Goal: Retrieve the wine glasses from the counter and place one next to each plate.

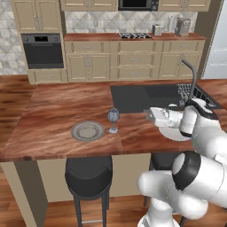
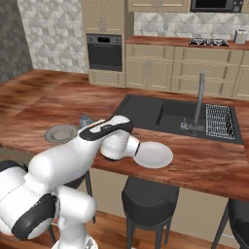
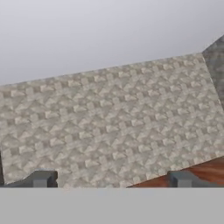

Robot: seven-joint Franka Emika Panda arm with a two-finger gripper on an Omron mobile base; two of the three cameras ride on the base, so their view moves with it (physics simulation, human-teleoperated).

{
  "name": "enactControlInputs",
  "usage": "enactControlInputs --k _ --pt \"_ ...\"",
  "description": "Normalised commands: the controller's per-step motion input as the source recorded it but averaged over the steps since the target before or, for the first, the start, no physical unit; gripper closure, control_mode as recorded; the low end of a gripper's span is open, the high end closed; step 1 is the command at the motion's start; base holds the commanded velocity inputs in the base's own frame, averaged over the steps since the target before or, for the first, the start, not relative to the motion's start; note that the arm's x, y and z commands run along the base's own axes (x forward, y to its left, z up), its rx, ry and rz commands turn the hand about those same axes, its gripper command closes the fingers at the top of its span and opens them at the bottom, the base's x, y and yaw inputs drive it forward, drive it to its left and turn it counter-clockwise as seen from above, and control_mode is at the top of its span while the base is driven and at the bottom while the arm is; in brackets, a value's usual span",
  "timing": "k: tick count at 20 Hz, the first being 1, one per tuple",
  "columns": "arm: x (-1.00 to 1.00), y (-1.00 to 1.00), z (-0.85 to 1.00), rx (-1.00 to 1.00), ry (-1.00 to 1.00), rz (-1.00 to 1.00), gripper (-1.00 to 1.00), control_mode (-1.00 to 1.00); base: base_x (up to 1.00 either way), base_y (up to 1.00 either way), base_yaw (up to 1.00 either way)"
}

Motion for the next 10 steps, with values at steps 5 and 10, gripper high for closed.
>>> enactControlInputs --k 5,10 --pt "-0.94 0.0 0.86 0.0 0.21 -0.29 -1.0 -1.0 0.0 0.0 0.0" --pt "-0.69 0.0 0.84 -0.04 0.29 -0.32 -1.0 -1.0 0.0 0.0 0.0"
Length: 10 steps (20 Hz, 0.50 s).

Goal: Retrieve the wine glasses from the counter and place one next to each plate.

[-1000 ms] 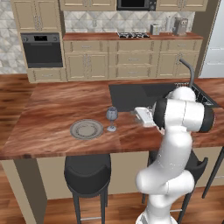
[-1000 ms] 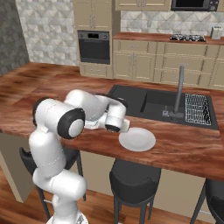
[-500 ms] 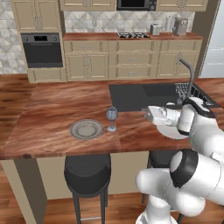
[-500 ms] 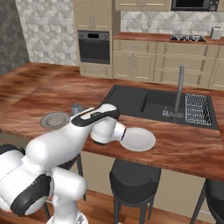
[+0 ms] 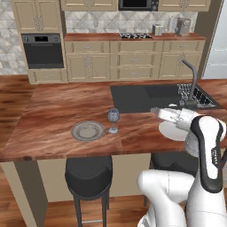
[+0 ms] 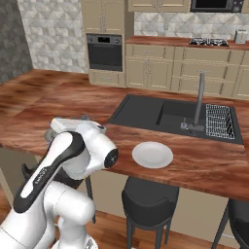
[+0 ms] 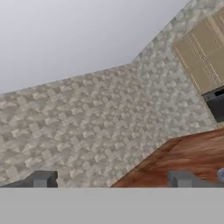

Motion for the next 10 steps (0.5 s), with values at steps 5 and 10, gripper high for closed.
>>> enactControlInputs --k 5,10 --pt "-0.63 0.0 0.65 -0.09 0.31 -0.34 -1.0 -1.0 0.0 0.0 0.0" --pt "-0.82 0.0 0.51 -0.17 0.19 -0.29 -1.0 -1.0 0.0 0.0 0.0"
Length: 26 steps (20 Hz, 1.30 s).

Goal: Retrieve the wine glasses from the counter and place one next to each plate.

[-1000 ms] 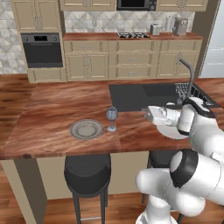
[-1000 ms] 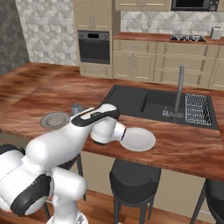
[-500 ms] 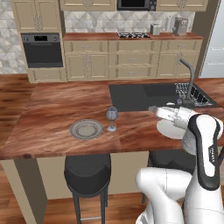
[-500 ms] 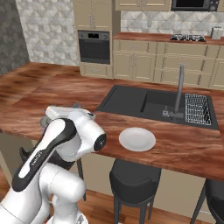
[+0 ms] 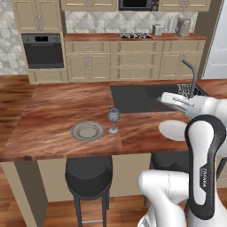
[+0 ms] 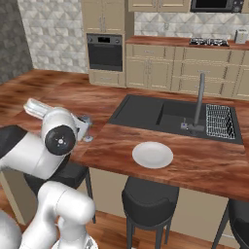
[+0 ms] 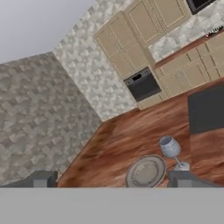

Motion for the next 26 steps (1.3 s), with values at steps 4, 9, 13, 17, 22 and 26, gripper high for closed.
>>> enactControlInputs --k 4,9,13,17,22,26 --pt "-0.81 0.02 0.51 -0.27 0.13 -0.23 -1.0 -1.0 0.0 0.0 0.0" --pt "-0.36 0.19 0.06 -0.27 0.16 -0.24 -1.0 -1.0 0.0 0.0 0.0" --pt "0.0 0.04 -0.1 -0.14 0.12 -0.25 -1.0 -1.0 0.0 0.0 0.0" --pt "-0.1 0.01 -0.07 -0.11 0.05 -0.18 -1.0 -1.0 0.0 0.0 0.0" --pt "-0.02 0.0 -0.3 -0.03 0.08 -0.01 -1.0 -1.0 0.0 0.0 0.0" --pt "-0.26 -0.01 -0.37 -0.02 0.03 0.0 -1.0 -1.0 0.0 0.0 0.0"
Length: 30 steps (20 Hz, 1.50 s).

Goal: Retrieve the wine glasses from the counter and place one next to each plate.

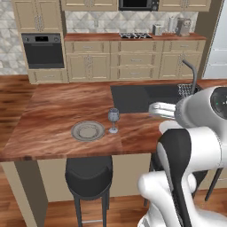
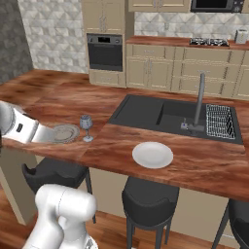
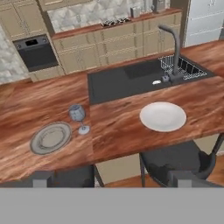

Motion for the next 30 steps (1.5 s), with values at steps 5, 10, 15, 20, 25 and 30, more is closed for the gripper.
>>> enactControlInputs --k 5,10,15,20,25,30 --pt "0.0 0.0 0.0 0.0 0.0 0.0 -1.0 1.0 -0.99 -0.14 0.0" --pt "0.0 0.0 0.0 0.0 0.0 0.0 -1.0 1.0 -0.98 0.6 0.05" --pt "0.0 0.0 0.0 0.0 0.0 0.0 -1.0 1.0 -0.56 1.0 0.12" --pt "0.0 0.0 0.0 0.0 0.0 0.0 -1.0 1.0 0.41 1.0 0.0" --pt "0.0 0.0 0.0 0.0 0.0 0.0 -1.0 1.0 0.91 1.0 -0.13" --pt "0.0 0.0 0.0 0.0 0.0 0.0 -1.0 1.0 1.0 1.0 -0.36"
